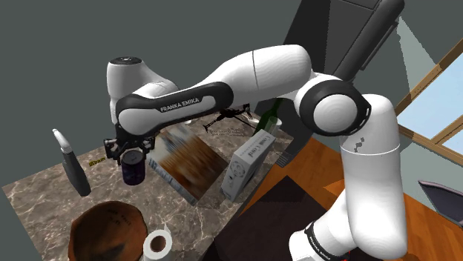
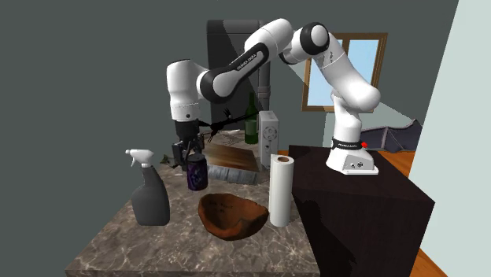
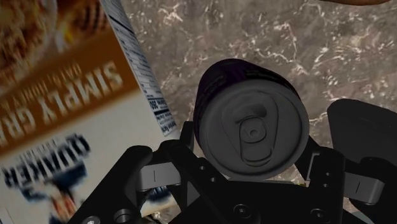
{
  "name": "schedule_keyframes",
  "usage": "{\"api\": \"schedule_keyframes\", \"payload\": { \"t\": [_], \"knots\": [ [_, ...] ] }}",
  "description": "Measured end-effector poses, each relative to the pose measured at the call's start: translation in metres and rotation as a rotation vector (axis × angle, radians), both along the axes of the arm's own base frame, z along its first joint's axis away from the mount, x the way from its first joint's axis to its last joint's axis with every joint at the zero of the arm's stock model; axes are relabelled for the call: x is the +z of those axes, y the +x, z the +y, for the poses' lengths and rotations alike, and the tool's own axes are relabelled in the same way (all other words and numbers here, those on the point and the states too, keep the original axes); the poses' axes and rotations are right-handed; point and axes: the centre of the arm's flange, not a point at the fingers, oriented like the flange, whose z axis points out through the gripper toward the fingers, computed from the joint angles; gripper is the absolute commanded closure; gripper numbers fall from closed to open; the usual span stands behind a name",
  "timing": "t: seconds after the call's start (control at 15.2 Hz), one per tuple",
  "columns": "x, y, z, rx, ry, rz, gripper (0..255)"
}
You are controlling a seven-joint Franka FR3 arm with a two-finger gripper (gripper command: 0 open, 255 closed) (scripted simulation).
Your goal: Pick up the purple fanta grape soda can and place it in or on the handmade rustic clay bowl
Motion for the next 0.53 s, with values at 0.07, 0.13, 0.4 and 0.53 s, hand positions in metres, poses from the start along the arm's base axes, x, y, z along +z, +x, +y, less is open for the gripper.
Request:
{"api": "schedule_keyframes", "payload": {
  "t": [0.07,0.13,0.4,0.53],
  "knots": [
    [0.006,0.000,0.000,0.000,0.000,0.000,255],
    [0.011,0.000,0.000,0.000,0.000,0.000,255],
    [0.033,0.000,0.000,0.000,0.000,0.000,255],
    [0.043,0.000,0.000,0.000,0.000,0.000,255]
  ]
}}
